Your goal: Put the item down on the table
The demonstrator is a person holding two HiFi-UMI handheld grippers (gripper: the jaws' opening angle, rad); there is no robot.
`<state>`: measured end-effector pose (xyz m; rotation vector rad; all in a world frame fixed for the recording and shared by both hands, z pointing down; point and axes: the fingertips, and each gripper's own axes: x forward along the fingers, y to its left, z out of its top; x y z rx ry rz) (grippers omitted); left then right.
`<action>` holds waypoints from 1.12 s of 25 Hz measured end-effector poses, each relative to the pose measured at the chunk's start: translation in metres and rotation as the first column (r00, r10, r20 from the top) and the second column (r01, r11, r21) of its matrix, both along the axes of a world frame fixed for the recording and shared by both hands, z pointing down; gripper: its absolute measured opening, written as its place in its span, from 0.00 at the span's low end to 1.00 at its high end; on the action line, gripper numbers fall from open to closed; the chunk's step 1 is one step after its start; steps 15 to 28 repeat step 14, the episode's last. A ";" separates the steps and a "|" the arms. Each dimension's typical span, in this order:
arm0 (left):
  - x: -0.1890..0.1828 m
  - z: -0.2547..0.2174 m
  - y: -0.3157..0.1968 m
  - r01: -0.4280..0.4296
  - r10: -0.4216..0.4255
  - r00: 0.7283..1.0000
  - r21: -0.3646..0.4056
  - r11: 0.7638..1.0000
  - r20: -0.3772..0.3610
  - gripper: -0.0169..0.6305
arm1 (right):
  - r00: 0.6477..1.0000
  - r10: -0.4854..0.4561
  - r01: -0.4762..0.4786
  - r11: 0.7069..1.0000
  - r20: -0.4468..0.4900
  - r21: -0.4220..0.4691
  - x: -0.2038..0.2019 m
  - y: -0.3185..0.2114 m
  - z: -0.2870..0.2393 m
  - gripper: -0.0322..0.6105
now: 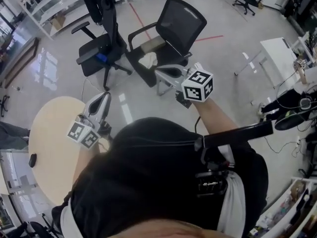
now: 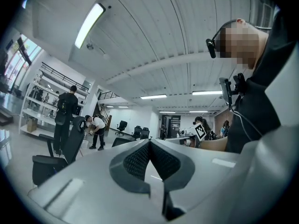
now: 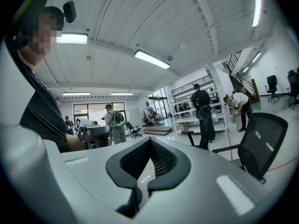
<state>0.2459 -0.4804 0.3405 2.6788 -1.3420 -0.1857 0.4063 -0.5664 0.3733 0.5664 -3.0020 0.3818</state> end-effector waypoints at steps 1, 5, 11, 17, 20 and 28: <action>-0.004 0.002 0.000 0.007 -0.007 1.000 -0.005 1.000 -0.005 0.02 | 1.000 0.000 0.000 1.000 0.001 -0.001 -0.001 0.000 0.001 0.07; -0.017 0.005 0.003 0.031 -0.032 0.999 -0.014 0.999 -0.022 0.02 | 1.000 -0.008 0.008 1.000 -0.009 -0.006 -0.009 0.000 0.003 0.07; -0.021 0.009 0.004 0.041 -0.042 0.999 -0.010 0.999 -0.028 0.02 | 1.000 -0.027 0.027 1.000 -0.014 -0.004 -0.018 -0.003 0.005 0.07; -0.023 0.015 0.007 0.058 -0.058 0.998 -0.009 0.998 -0.033 0.02 | 0.999 -0.046 0.046 0.999 -0.024 -0.001 -0.023 -0.004 0.009 0.07; -0.023 0.015 0.007 0.058 -0.058 0.998 -0.009 0.998 -0.033 0.02 | 0.999 -0.046 0.046 0.999 -0.024 -0.001 -0.023 -0.004 0.009 0.07; -0.023 0.015 0.007 0.058 -0.058 0.998 -0.009 0.998 -0.033 0.02 | 0.999 -0.046 0.046 0.999 -0.024 -0.001 -0.023 -0.004 0.009 0.07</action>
